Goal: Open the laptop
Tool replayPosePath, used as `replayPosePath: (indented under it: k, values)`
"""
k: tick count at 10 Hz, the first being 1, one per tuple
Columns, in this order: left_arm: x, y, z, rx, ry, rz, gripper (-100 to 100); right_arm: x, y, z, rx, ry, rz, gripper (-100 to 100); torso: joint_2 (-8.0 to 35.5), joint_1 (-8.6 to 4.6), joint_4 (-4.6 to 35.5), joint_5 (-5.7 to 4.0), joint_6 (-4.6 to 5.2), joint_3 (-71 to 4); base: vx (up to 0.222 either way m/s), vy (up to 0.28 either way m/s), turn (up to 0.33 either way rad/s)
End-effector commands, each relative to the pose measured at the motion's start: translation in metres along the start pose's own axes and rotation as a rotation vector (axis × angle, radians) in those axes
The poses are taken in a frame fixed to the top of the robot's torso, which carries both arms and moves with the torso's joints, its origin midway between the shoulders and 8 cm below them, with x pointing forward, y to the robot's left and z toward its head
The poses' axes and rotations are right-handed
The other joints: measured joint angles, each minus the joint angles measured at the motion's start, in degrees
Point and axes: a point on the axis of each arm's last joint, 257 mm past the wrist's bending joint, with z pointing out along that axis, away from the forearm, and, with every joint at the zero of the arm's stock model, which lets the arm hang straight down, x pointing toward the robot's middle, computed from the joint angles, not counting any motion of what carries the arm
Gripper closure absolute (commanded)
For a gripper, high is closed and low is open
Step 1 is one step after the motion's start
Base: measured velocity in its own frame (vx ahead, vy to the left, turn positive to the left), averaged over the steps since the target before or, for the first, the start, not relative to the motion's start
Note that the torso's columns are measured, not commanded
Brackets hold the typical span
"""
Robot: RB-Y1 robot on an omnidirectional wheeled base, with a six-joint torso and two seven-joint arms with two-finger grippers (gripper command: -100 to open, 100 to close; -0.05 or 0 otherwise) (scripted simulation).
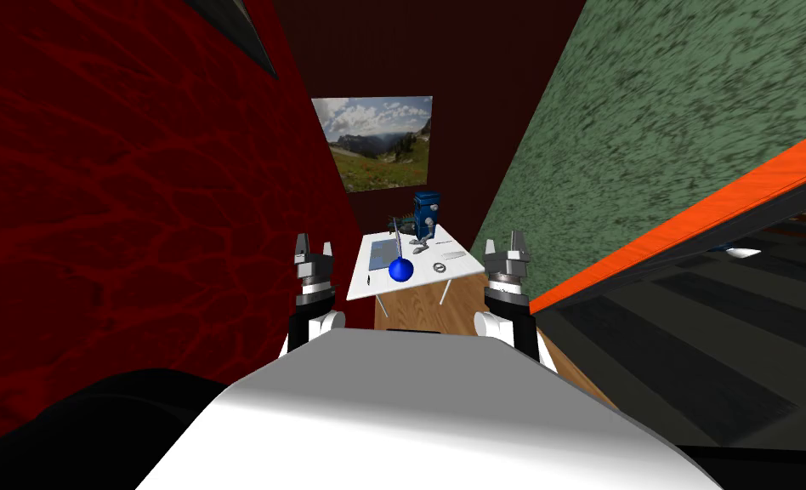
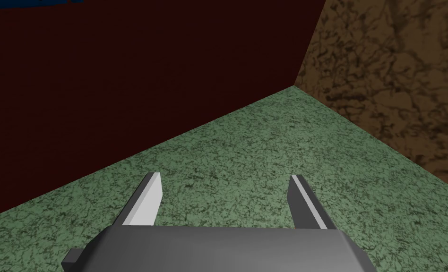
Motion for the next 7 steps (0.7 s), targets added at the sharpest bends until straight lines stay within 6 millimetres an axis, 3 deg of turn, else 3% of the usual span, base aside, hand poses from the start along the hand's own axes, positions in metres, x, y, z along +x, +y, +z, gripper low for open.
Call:
replayPosePath:
  k: [1,7]
  values:
    - [0.0,0.0,0.0,0.0,0.0,0.0,0,0.0,0.0,0.0,0.0,0.0,0.0,0,2.32,0.0,2.35,0.0,0.0,-4.67,0.0,0.0,0.0]
    - [0.0,-0.0002,0.0,0.0,0.0,0.0,0,0.0,0.0002,0.0,0.0,0.0,0.0,0,26.93,0.0,26.91,0.0,0.0,-53.81,0.0,0.0,0.0]
